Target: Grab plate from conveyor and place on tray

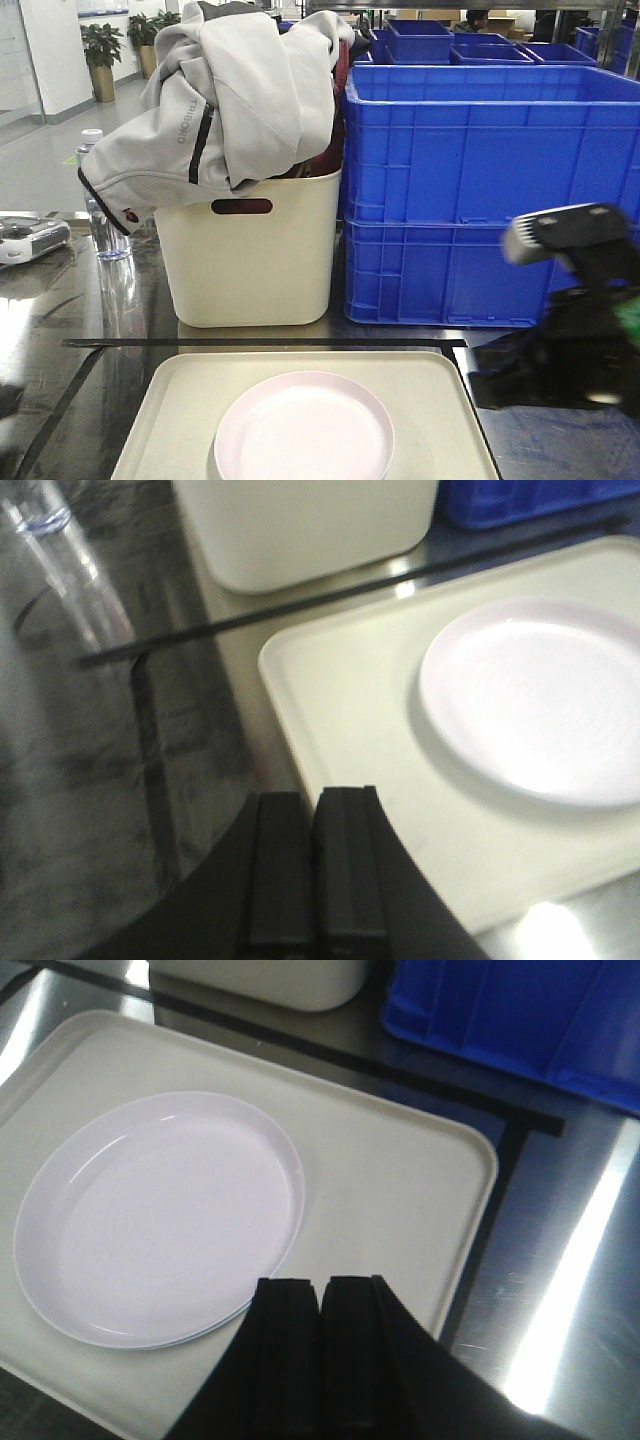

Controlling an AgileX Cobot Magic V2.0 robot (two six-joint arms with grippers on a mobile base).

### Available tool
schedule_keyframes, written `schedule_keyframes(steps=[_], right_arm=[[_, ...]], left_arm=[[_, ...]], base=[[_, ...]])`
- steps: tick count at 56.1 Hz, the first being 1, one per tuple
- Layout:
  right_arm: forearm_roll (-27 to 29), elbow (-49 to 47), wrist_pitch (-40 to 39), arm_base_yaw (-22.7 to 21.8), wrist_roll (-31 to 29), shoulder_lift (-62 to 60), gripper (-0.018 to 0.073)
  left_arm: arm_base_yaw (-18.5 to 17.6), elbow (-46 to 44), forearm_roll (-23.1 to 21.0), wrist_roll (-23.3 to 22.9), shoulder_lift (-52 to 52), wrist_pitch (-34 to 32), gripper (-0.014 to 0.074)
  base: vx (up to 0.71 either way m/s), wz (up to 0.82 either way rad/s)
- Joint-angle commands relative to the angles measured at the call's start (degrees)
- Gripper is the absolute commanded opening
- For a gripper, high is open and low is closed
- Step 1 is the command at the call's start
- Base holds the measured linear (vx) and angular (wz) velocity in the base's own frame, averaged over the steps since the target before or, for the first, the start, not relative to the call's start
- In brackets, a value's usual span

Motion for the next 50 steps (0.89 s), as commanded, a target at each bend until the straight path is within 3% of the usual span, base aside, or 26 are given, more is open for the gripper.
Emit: schedule_keyframes(steps=[1, 14, 25, 50], right_arm=[[-2.1, 2.4, -6.4, -0.2, 1.0, -8.8, -0.0015], [-2.4, 25.9, -24.3, -0.2, 0.9, -29.4, -0.0013], [-2.5, 35.8, -38.0, -0.2, 1.0, -34.6, -0.0013], [-2.5, 36.2, -38.6, -0.2, 1.1, -34.8, -0.0013]], left_arm=[[0.2, 3.8, 1.6, -2.3, -5.7, -3.9, 0.0], [0.1, 20.7, 1.4, -5.5, -23.0, -11.2, 0.0], [0.1, 23.9, 1.5, -5.0, -27.5, -16.5, 0.0], [0.1, 23.9, 1.5, -5.0, -27.5, -17.1, 0.0001]], base=[[0.0, 0.0], [0.0, 0.0], [0.0, 0.0], [0.0, 0.0]])
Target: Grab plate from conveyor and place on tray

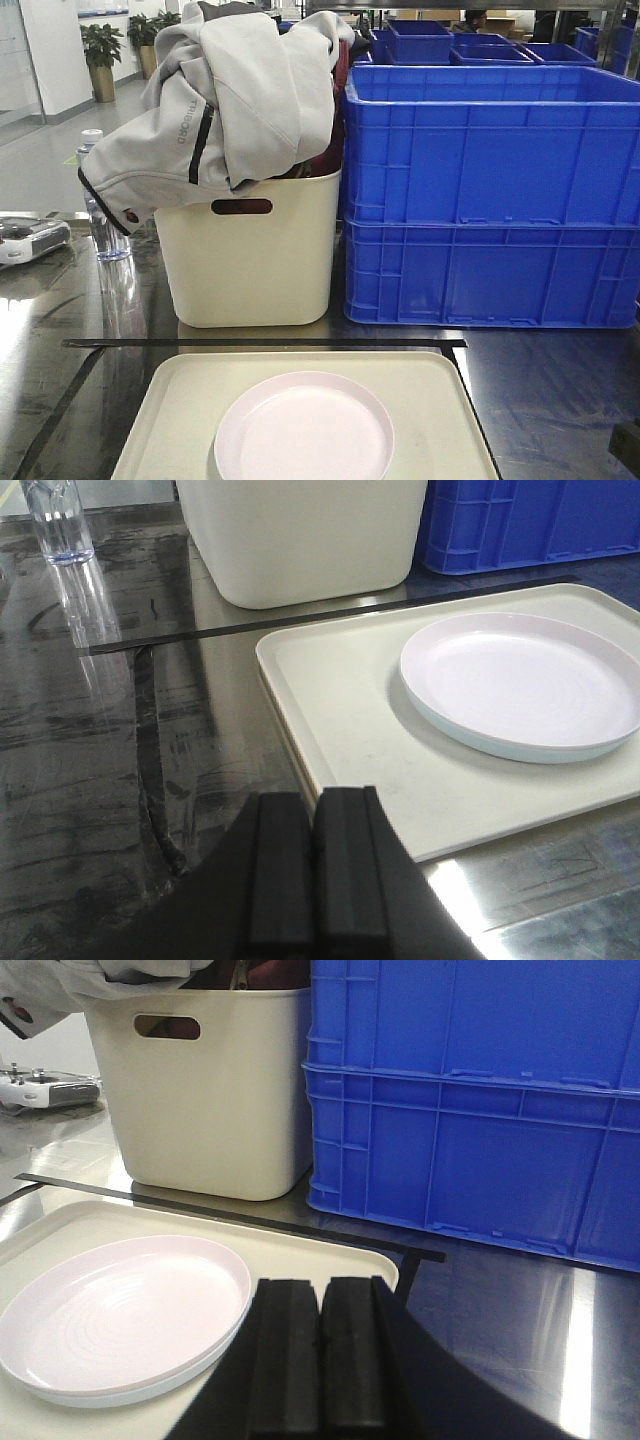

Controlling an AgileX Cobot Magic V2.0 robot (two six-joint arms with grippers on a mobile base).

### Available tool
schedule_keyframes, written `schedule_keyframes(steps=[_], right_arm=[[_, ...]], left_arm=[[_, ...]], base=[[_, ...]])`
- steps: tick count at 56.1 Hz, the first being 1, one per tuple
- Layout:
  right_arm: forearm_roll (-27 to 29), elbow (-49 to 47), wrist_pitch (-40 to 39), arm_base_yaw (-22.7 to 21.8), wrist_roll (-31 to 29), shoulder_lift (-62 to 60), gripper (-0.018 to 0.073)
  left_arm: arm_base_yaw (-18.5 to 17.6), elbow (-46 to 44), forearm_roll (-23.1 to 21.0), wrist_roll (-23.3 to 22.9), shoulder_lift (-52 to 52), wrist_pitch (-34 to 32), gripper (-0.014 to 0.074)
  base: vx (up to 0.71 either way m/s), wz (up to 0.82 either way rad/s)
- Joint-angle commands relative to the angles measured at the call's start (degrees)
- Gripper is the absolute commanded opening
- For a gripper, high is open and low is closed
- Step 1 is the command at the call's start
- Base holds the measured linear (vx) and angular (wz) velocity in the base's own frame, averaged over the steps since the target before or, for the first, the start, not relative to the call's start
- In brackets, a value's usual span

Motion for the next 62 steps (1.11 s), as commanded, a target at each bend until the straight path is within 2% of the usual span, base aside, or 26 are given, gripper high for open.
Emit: schedule_keyframes(steps=[1, 10, 16, 18, 23, 30, 38, 40, 50, 62], right_arm=[[-0.4, -1.6, -5.0, -0.2, -0.3, -0.1, -0.0013], [-0.4, -1.6, -5.0, -0.2, -0.3, -0.1, -0.0013], [-0.4, -1.6, -5.0, -0.2, -0.3, -0.1, -0.0013], [-0.4, -1.6, -5.0, -0.2, -0.3, -0.1, -0.0013], [-0.4, -1.6, -5.0, -0.2, -0.3, -0.1, -0.0013], [-0.4, -1.6, -5.0, -0.2, -0.3, -0.1, -0.0013], [-0.4, -1.6, -5.0, -0.2, -0.3, -0.1, -0.0013], [-0.4, -1.6, -5.0, -0.2, -0.3, -0.1, -0.0013], [-0.4, -1.6, -5.1, -0.2, -0.3, -0.1, -0.0013], [-0.4, -1.6, -5.0, -0.2, -0.3, -0.1, -0.0013]], left_arm=[[-0.1, -1.5, 0.4, -0.3, 0.3, -4.8, 0.0001], [-0.1, -1.5, -0.4, 0.2, 0.2, -4.5, 0.0003], [0.0, -0.3, -3.3, 8.2, -0.7, -6.4, 0.0003], [0.4, 1.0, -5.2, 11.6, -1.6, -9.0, 0.0003], [3.0, 8.0, -9.2, 16.5, -5.1, -18.1, 0.0003], [8.9, 19.4, -10.3, 14.2, -13.0, -28.5, 0.0003], [14.0, 27.7, -10.3, 13.8, -22.1, -30.8, 0.0003], [14.7, 27.7, -10.1, 13.9, -21.5, -29.0, 0.0003], [15.2, 27.6, -10.3, 13.4, -20.9, -24.4, 0.0003], [15.2, 27.6, -10.3, 13.4, -20.9, -24.1, 0.0003]], base=[[0.0, 0.0], [0.0, 0.0], [0.0, 0.0], [0.0, 0.0], [0.0, 0.0], [0.0, 0.0], [0.0, 0.0], [0.0, 0.0], [0.0, 0.0], [0.0, 0.0]])
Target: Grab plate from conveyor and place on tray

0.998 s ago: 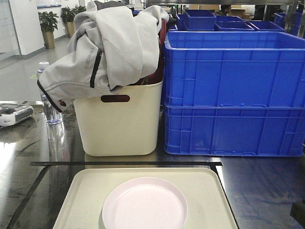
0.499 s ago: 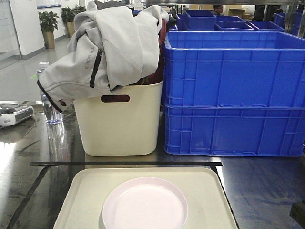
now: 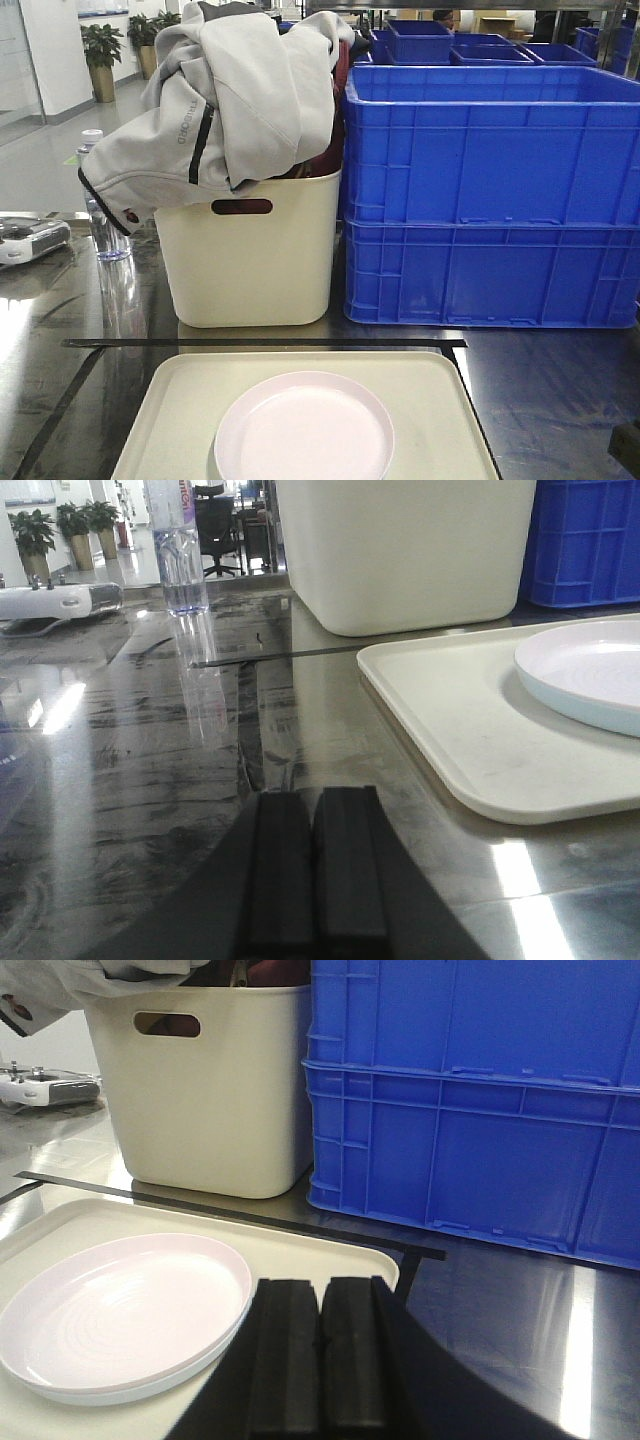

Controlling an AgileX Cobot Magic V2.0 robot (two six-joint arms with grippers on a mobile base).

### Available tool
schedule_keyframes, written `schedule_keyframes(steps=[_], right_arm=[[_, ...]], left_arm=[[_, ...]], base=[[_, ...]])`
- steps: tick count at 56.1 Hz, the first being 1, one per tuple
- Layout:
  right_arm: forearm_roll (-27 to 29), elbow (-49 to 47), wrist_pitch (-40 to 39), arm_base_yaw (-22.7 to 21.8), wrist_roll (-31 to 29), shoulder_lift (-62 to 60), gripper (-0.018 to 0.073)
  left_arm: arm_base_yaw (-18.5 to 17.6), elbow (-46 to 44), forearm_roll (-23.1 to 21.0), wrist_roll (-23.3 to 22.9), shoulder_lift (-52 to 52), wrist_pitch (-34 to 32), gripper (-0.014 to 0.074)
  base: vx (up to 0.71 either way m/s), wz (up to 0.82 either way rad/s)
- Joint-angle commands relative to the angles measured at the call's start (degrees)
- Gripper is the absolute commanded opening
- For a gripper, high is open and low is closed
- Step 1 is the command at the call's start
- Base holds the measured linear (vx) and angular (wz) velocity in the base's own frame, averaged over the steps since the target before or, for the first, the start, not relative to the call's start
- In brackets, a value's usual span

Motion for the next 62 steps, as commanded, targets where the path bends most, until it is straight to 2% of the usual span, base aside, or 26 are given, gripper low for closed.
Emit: schedule_keyframes(steps=[1, 18, 22, 26, 31, 36, 40, 48, 52, 62], right_arm=[[-0.4, -1.8, -5.0, -0.2, -0.3, -0.1, -0.0013], [-0.4, -1.8, -5.0, -0.2, -0.3, -0.1, -0.0013], [-4.5, -1.7, -3.0, -0.3, -0.2, -0.5, -0.0013], [-7.5, 1.4, -3.8, -2.8, 2.1, -2.3, -0.0013], [-7.5, 7.5, -5.7, -9.1, 6.3, -6.2, -0.0013], [-8.1, 15.5, -7.4, -15.2, 7.5, -12.6, -0.0013], [-8.2, 21.1, -8.7, -17.9, 7.6, -18.1, -0.0013], [-8.2, 29.0, -9.7, -19.5, 7.6, -27.1, -0.0013], [-8.5, 28.8, -6.1, -19.5, 7.6, -30.9, -0.0013], [-9.0, 28.9, -4.8, -19.5, 7.6, -32.3, -0.0013]], left_arm=[[0.2, 1.4, -0.6, -0.5, -0.4, -4.4, 0.0003], [0.2, 1.4, -0.6, -0.5, -0.4, -4.4, 0.0003], [0.2, 1.4, -0.6, -0.5, -0.4, -4.4, 0.0003], [0.2, 1.4, -0.6, -0.5, -0.4, -4.4, 0.0003], [0.2, 1.4, -0.6, -0.5, -0.4, -4.4, 0.0003], [0.3, 1.4, -0.6, -0.5, -0.4, -4.4, 0.0003], [0.3, 1.4, -0.6, -0.5, -0.4, -4.4, 0.0003], [0.3, 1.4, -0.6, -0.5, -0.4, -4.4, 0.0003], [0.3, 1.4, -0.6, -0.5, -0.4, -4.4, 0.0003], [0.3, 1.4, -0.6, -0.5, -0.4, -4.4, 0.0003]], base=[[0.0, 0.0], [0.0, 0.0], [0.0, 0.0], [0.0, 0.0], [0.0, 0.0], [0.0, 0.0], [0.0, 0.0], [0.0, 0.0], [0.0, 0.0], [0.0, 0.0]])
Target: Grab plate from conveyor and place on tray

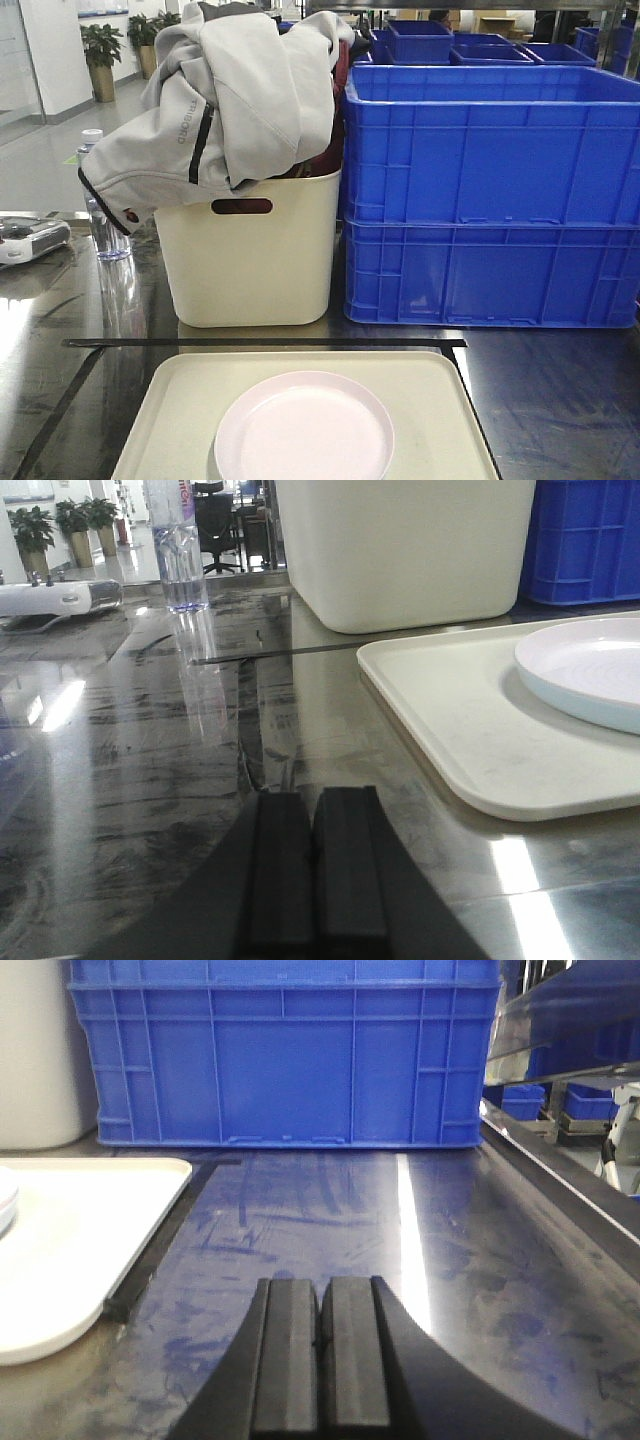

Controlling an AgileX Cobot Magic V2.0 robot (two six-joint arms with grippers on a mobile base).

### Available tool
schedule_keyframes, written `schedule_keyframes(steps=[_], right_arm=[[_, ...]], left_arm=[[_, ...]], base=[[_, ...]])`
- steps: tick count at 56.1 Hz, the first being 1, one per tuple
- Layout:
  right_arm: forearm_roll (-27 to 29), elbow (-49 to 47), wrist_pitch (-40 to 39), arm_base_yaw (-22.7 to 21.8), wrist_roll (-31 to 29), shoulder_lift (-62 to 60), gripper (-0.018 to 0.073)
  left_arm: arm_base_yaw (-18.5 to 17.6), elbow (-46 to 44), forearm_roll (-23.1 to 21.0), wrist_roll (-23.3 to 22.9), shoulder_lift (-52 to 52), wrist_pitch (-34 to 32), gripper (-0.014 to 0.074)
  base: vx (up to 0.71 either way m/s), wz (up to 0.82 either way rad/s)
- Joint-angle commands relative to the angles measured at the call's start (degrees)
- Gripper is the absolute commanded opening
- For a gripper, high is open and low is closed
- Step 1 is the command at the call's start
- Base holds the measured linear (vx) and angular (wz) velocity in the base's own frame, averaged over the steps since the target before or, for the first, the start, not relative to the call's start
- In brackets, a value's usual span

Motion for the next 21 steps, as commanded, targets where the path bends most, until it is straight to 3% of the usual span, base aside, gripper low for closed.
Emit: schedule_keyframes(steps=[1, 21], right_arm=[[-0.8, 0.9, -4.0, -0.3, -0.2, -0.8, -0.0013], [-0.8, 0.9, -4.0, -0.3, -0.2, -0.8, -0.0013]], left_arm=[[0.3, 1.3, -0.5, -0.4, -0.4, -4.6, 0.0003], [0.3, 1.3, -0.5, -0.4, -0.4, -4.6, 0.0003]], base=[[0.0, 0.0], [0.0, 0.0]])
